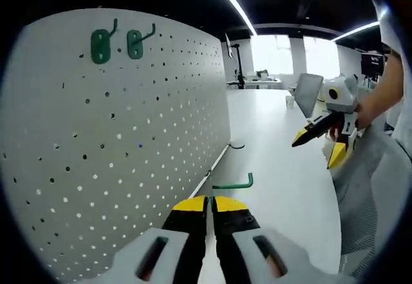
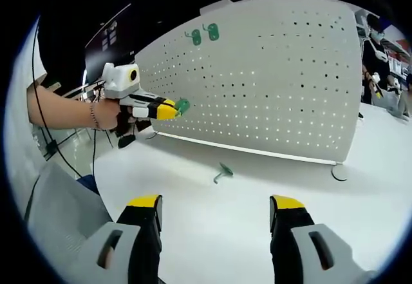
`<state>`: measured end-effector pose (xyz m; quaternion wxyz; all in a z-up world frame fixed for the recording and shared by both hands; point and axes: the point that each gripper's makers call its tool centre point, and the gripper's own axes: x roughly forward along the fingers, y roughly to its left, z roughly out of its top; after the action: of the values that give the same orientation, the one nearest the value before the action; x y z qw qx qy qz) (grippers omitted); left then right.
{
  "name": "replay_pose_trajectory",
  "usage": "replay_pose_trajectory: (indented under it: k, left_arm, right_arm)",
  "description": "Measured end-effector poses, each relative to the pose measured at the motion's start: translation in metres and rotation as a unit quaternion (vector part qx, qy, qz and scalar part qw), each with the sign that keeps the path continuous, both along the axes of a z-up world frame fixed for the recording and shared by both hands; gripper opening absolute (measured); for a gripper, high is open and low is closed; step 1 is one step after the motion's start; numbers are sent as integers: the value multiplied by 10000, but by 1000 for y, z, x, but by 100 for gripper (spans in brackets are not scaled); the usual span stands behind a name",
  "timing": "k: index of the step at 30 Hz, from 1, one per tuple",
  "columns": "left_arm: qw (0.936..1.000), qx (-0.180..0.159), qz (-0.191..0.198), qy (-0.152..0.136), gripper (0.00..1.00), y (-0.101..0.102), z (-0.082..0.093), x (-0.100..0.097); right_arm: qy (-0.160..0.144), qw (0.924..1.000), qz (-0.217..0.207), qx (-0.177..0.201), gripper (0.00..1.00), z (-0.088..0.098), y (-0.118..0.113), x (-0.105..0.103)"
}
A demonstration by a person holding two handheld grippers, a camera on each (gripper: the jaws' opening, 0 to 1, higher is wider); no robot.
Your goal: Insert the hook assembly into the mounting plate slot until the hook locks in place.
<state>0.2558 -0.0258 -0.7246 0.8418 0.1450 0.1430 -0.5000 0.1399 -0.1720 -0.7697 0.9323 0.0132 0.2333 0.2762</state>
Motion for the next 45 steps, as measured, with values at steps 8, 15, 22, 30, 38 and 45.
replay_pose_trajectory:
  k: [8, 15, 22, 30, 38, 45]
  left_arm:
    - [9997, -206, 71, -51, 3, 2, 12, -10]
    - [9986, -489, 126, -151, 3, 3, 34, -17]
    - [9964, -774, 139, -315, 3, 4, 62, -24]
    - [9919, -1162, 139, -488, 3, 1, 97, -36]
    - [9874, -1450, 185, -606, 3, 2, 126, -51]
    - [9842, -1632, 252, -632, 3, 3, 137, -56]
  right_arm:
    - [-38, 10000, 5, 14, 65, 2, 0, 0]
    - [-67, 10000, -11, 31, 65, 4, 0, 0]
    - [-49, 10000, 5, 32, 65, 3, 1, -1]
    - [-62, 10000, -4, 46, 65, 3, 0, -1]
    - [-73, 10000, -5, 54, 65, 4, 0, -1]
    - [-75, 10000, 7, 47, 64, 4, 1, -1]
